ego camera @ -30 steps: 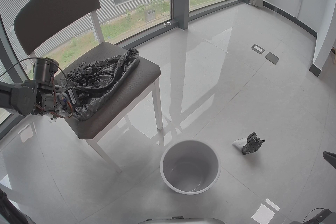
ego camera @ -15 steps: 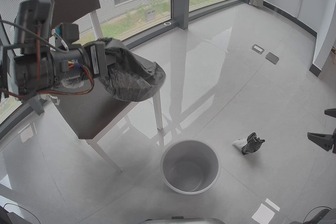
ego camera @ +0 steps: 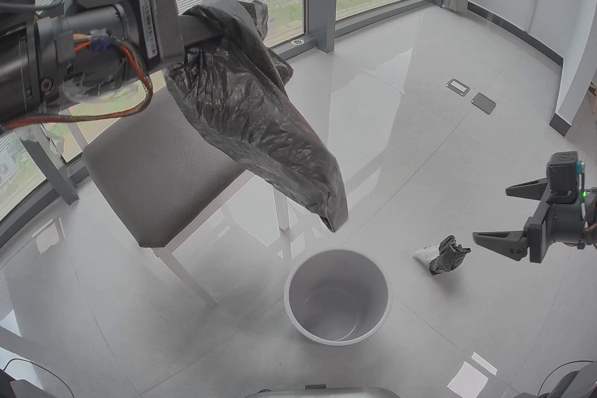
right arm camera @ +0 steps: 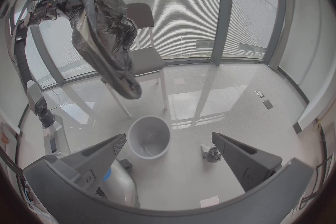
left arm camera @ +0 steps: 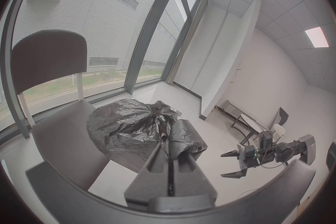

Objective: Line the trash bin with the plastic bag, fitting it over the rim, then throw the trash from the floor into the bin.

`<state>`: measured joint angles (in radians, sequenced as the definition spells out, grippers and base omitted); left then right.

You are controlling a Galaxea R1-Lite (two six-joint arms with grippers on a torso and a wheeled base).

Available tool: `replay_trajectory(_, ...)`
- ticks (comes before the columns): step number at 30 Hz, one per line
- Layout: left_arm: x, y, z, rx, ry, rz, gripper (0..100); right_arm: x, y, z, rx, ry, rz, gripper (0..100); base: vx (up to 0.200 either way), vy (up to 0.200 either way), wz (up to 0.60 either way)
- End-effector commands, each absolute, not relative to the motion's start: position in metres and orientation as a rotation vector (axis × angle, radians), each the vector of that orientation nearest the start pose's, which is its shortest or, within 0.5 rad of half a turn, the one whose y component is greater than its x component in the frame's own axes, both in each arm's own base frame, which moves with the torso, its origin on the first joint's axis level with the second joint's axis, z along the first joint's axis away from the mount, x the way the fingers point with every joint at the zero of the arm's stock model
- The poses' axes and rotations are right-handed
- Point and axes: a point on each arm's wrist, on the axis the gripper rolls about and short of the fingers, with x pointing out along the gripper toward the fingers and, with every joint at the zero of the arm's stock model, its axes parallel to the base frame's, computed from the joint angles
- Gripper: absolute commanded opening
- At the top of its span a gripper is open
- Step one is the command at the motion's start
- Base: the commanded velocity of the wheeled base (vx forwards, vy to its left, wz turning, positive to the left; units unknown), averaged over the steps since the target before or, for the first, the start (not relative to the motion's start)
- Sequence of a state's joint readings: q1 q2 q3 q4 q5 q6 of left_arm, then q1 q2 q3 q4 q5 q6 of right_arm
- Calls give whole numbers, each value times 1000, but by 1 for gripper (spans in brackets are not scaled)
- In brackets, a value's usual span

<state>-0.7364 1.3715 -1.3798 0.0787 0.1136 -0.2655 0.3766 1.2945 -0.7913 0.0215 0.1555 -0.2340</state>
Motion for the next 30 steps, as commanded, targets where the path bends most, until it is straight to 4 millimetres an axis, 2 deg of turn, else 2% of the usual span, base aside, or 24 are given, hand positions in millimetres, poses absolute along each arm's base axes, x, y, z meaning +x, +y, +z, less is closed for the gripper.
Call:
replay_trajectory(1, 153, -145, 374, -244, 120, -635, 0, 208, 111, 194, -295, 528, 649, 100, 0, 0, 0)
replay_trajectory(6, 142, -143, 379, -254, 104, -680, 0, 236, 135, 186, -246, 471, 647, 100, 0, 0, 0)
replay_trajectory(13, 136, -147, 379, -273, 109, -712, 0, 279, 159, 195, -188, 415, 634, 100, 0, 0, 0)
replay_trajectory(22, 134, -152, 380, -276, 108, -739, 0, 296, 177, 198, -162, 395, 649, 100, 0, 0, 0)
replay_trajectory(30, 132, -160, 384, -334, 96, -775, 0, 304, 208, 184, -136, 413, 702, 100, 0, 0, 0)
